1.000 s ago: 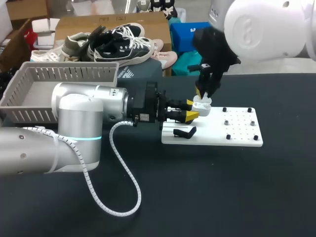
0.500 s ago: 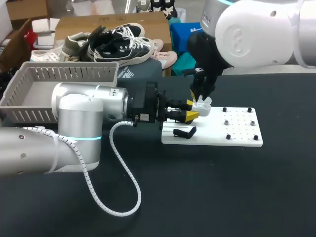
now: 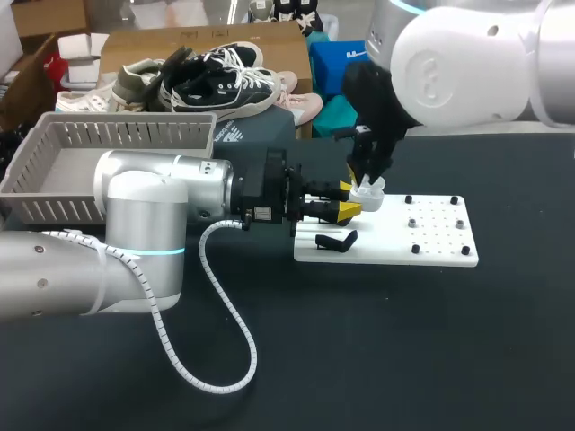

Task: Pick up each earbud case from the left stands, insert the matching earbuds, close the lid, and place the case in the box.

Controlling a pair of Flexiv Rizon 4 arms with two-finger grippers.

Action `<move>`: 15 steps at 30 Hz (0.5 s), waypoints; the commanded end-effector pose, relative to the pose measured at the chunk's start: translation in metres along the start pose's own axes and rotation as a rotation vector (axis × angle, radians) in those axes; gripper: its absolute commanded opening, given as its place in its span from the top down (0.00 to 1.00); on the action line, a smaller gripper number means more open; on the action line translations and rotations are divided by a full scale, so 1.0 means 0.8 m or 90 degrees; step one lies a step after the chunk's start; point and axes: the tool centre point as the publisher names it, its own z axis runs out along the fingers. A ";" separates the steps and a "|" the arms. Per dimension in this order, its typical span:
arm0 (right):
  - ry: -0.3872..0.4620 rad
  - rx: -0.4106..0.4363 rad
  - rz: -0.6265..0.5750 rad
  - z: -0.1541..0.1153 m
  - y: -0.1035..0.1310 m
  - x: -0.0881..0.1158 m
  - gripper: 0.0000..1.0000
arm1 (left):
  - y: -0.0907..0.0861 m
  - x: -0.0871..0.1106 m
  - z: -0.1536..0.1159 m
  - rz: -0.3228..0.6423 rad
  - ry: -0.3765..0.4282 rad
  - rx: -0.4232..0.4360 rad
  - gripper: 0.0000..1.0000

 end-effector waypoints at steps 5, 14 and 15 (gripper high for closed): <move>0.000 -0.002 -0.001 0.003 0.001 -0.001 1.00 | -0.001 0.000 0.001 0.001 0.000 -0.002 1.00; 0.000 0.002 0.003 0.006 -0.002 -0.002 1.00 | -0.001 0.000 0.001 0.001 0.000 -0.002 1.00; 0.000 0.002 0.003 0.006 -0.003 -0.002 1.00 | -0.001 0.000 0.001 0.001 0.000 -0.002 1.00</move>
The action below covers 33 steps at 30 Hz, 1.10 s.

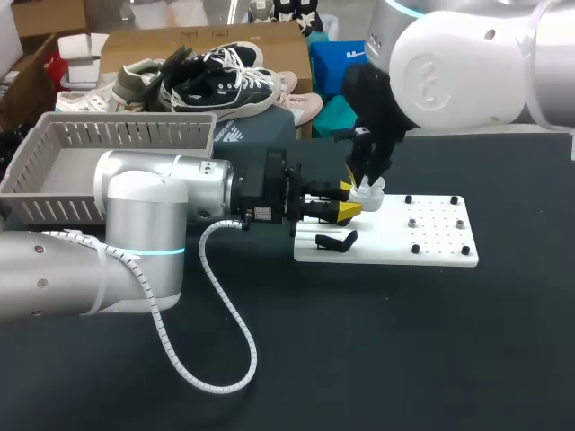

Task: Pick up each earbud case from the left stands, insert the matching earbuds, close the lid, and place the case in the box.

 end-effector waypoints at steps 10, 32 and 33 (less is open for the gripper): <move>0.004 0.001 0.002 0.006 0.000 -0.001 1.00 | -0.001 0.000 0.001 0.001 0.000 -0.002 1.00; 0.016 0.009 -0.003 0.013 0.005 -0.003 0.58 | -0.001 0.000 0.001 0.001 0.000 -0.002 1.00; 0.015 0.009 -0.004 0.012 0.005 -0.003 0.56 | -0.001 0.000 0.001 0.001 0.000 -0.002 1.00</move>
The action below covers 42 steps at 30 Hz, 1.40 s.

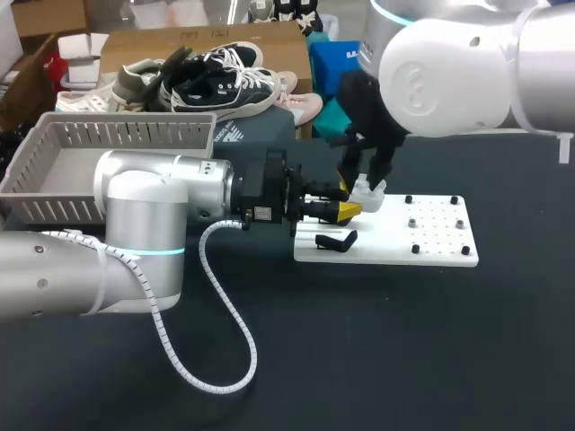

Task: Pick up each earbud case from the left stands, insert the matching earbuds, close the lid, and place the case in the box.

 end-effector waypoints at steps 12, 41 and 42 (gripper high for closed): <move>-0.015 0.011 -0.009 -0.025 0.007 0.006 0.45 | -0.001 0.000 0.001 0.001 0.000 -0.002 1.00; -0.058 0.029 0.190 -0.006 -0.109 -0.050 0.00 | -0.001 0.000 0.001 0.001 0.000 -0.002 1.00; -0.055 0.030 0.190 -0.003 -0.110 -0.050 0.00 | -0.001 0.000 0.001 0.001 0.000 -0.002 1.00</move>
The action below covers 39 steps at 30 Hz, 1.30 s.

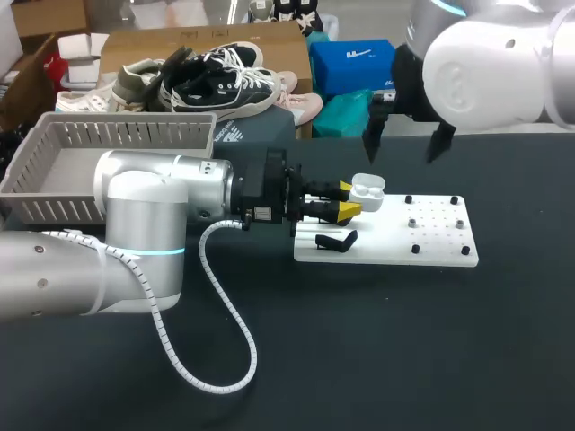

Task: Pick up each earbud case from the left stands, insert the matching earbuds, close the lid, and place the case in the box.

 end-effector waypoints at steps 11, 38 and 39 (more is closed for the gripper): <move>0.044 -0.014 -0.013 0.020 -0.004 0.011 0.00 | -0.001 0.000 0.001 0.000 0.000 -0.002 1.00; -0.062 -0.031 0.005 -0.015 -0.016 0.038 0.00 | -0.002 -0.001 -0.002 -0.004 -0.001 -0.006 1.00; -0.074 -0.037 0.007 -0.017 -0.019 0.039 0.00 | -0.002 -0.002 -0.006 -0.009 -0.001 -0.012 1.00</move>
